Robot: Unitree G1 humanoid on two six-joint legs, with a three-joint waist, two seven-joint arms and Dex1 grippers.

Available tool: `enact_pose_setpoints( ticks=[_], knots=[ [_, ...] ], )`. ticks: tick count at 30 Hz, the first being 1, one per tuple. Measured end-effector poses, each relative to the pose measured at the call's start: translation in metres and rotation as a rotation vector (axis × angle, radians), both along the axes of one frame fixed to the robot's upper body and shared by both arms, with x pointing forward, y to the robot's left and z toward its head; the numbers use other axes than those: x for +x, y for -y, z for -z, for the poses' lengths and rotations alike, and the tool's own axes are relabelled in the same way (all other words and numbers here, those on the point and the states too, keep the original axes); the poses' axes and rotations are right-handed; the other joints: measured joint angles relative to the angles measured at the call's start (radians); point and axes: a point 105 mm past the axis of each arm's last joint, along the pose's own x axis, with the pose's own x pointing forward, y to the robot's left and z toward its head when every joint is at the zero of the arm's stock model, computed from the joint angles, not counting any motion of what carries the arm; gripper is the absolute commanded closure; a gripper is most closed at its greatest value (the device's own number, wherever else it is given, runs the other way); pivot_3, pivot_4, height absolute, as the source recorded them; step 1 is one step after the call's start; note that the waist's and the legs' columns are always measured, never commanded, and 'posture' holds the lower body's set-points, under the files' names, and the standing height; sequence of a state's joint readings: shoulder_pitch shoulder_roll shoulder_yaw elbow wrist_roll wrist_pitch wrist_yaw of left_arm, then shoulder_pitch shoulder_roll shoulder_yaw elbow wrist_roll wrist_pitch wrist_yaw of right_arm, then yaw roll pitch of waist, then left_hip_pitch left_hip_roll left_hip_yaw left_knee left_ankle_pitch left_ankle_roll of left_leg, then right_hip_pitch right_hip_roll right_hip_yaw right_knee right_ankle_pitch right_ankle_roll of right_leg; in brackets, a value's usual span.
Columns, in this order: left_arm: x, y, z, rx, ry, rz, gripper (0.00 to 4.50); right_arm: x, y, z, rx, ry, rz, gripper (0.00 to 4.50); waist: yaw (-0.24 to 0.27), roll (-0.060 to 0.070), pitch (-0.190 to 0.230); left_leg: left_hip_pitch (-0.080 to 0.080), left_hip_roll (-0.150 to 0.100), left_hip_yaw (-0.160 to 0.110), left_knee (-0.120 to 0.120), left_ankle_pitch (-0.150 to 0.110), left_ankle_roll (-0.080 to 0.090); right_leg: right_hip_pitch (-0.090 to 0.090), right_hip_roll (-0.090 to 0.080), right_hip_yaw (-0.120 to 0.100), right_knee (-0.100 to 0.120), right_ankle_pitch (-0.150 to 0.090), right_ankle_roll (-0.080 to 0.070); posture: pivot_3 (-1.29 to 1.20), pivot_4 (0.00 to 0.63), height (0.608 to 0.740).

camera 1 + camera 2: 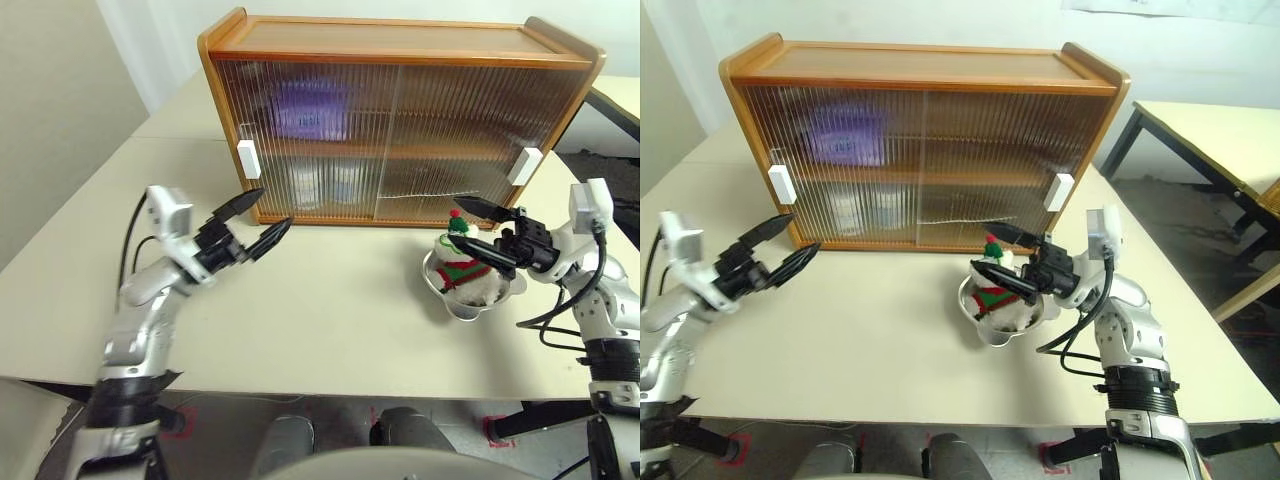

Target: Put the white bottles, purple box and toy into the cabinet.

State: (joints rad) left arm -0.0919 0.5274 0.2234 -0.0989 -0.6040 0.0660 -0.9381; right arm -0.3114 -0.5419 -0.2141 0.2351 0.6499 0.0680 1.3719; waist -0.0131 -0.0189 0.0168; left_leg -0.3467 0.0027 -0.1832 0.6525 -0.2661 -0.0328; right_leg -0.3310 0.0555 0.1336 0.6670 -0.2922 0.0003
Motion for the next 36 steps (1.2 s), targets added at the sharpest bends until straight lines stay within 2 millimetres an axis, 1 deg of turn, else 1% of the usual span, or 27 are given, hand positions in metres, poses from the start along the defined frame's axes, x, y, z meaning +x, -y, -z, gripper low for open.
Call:
enact_pose_setpoints(
  ticks=[1, 2, 4, 6, 8, 9, 12, 17, 19, 21, 25, 27, 30, 32, 36],
  knots=[
    [-0.004, -0.004, -0.003, -0.003, 0.003, 0.02, 0.0, 0.002, 0.003, -0.002, 0.002, 0.01, 0.016, 1.75, 0.001, 0.0, 0.0, 0.0, 0.0, 0.0, -0.001, 0.0, 0.0, 0.0, 0.0, 0.0, 0.0, 0.0, 0.0, -0.04, 0.0, 0.74],
    [-0.01, -0.008, -0.005, 0.0, 0.001, 0.039, 0.0, 0.005, 0.006, -0.006, 0.008, 0.021, 0.03, 2.08, 0.002, 0.0, 0.0, 0.0, 0.001, 0.0, -0.001, 0.0, 0.0, -0.001, 0.0, 0.0, 0.0, 0.0, 0.0, -0.04, 0.0, 0.74],
    [-0.017, -0.015, -0.004, 0.017, -0.019, 0.061, 0.0, 0.01, 0.014, -0.014, 0.029, 0.044, 0.071, 2.91, 0.005, 0.001, -0.001, 0.0, 0.001, -0.001, -0.001, 0.0, 0.0, -0.001, 0.0, 0.0, 0.0, 0.0, -0.001, -0.03, 0.0, 0.74],
    [-0.022, -0.022, -0.003, 0.007, -0.043, 0.061, 0.0, 0.015, 0.024, -0.021, 0.072, 0.055, 0.124, 3.64, 0.008, 0.001, -0.001, -0.001, 0.002, -0.001, -0.002, 0.0, 0.0, -0.003, 0.0, 0.0, 0.001, 0.0, -0.001, -0.03, 0.0, 0.74],
    [-0.025, -0.025, -0.003, -0.017, -0.05, 0.063, 0.0, 0.018, 0.035, -0.023, 0.103, 0.055, 0.181, 4.38, 0.013, 0.001, -0.001, -0.002, 0.002, -0.001, -0.002, 0.0, 0.0, -0.004, -0.001, 0.0, 0.001, 0.0, -0.002, -0.02, 0.0, 0.74],
    [-0.027, -0.026, -0.004, -0.025, -0.052, 0.062, 0.0, 0.021, 0.041, -0.022, 0.112, 0.053, 0.225, 4.47, 0.013, 0.001, -0.001, -0.002, 0.003, -0.001, -0.002, 0.0, 0.0, -0.004, -0.001, 0.0, 0.001, 0.0, -0.002, -0.02, 0.0, 0.74],
    [-0.029, -0.025, -0.004, -0.044, -0.049, 0.058, 0.0, 0.026, 0.06, -0.019, 0.12, 0.044, 0.336, 4.47, 0.015, 0.001, -0.001, -0.003, 0.003, -0.001, -0.003, 0.0, 0.0, -0.006, -0.001, 0.001, 0.001, 0.0, -0.002, -0.01, 0.0, 0.74],
    [-0.034, -0.015, -0.01, -0.058, -0.018, 0.062, 0.0, 0.026, 0.065, -0.019, 0.124, 0.058, 0.365, 4.47, 0.015, 0.002, -0.001, -0.002, 0.004, 0.0, -0.005, 0.0, 0.0, -0.006, 0.0, -0.001, 0.001, 0.0, -0.002, -0.01, 0.0, 0.74],
    [-0.036, -0.014, -0.006, -0.049, -0.03, 0.067, 0.0, 0.025, 0.071, -0.018, 0.125, 0.059, 0.387, 4.47, 0.015, 0.003, -0.002, -0.002, 0.004, 0.001, -0.006, 0.0, 0.0, -0.006, 0.0, -0.001, 0.001, -0.001, -0.002, -0.02, 0.0, 0.74],
    [-0.037, -0.013, -0.002, -0.042, -0.046, 0.069, 0.0, 0.025, 0.082, -0.017, 0.114, 0.06, 0.427, 4.47, 0.015, 0.003, -0.002, -0.002, 0.004, 0.0, -0.006, 0.0, 0.0, -0.006, 0.0, -0.001, 0.001, -0.001, -0.002, -0.02, 0.0, 0.74],
    [-0.038, -0.009, 0.001, -0.035, -0.057, 0.097, 0.0, 0.026, 0.1, -0.022, 0.108, 0.079, 0.508, 4.47, 0.015, 0.003, -0.002, -0.001, 0.004, 0.0, -0.006, 0.0, 0.001, -0.005, 0.0, 0.0, 0.001, 0.0, -0.002, -0.02, 0.0, 0.74],
    [-0.039, -0.006, 0.001, -0.03, -0.066, 0.113, 0.0, 0.027, 0.106, -0.021, 0.086, 0.075, 0.548, 4.47, 0.015, 0.003, -0.002, -0.001, 0.004, 0.0, -0.006, 0.0, 0.001, -0.005, 0.0, 0.0, 0.001, 0.0, -0.002, -0.02, 0.0, 0.74],
    [-0.041, 0.003, 0.001, -0.01, -0.079, 0.155, 0.0, 0.031, 0.11, -0.017, 0.065, 0.054, 0.589, 4.47, 0.014, 0.003, -0.002, -0.001, 0.004, 0.0, -0.006, 0.0, 0.001, -0.005, 0.0, 0.0, 0.001, 0.0, -0.003, -0.02, 0.0, 0.74],
    [-0.042, 0.007, 0.001, -0.008, -0.081, 0.172, 0.0, 0.033, 0.108, -0.015, 0.051, 0.047, 0.593, 4.47, 0.014, 0.004, -0.002, -0.001, 0.004, 0.0, -0.006, 0.0, 0.001, -0.005, 0.0, 0.0, 0.001, 0.0, -0.002, -0.02, 0.0, 0.74],
    [-0.041, 0.008, 0.001, -0.001, -0.08, 0.168, 0.0, 0.036, 0.105, -0.012, 0.026, 0.032, 0.594, 4.47, 0.014, 0.004, -0.003, -0.001, 0.004, 0.0, -0.006, 0.0, 0.001, -0.005, 0.0, 0.0, 0.001, 0.0, -0.002, -0.02, 0.0, 0.74]
  ],
)
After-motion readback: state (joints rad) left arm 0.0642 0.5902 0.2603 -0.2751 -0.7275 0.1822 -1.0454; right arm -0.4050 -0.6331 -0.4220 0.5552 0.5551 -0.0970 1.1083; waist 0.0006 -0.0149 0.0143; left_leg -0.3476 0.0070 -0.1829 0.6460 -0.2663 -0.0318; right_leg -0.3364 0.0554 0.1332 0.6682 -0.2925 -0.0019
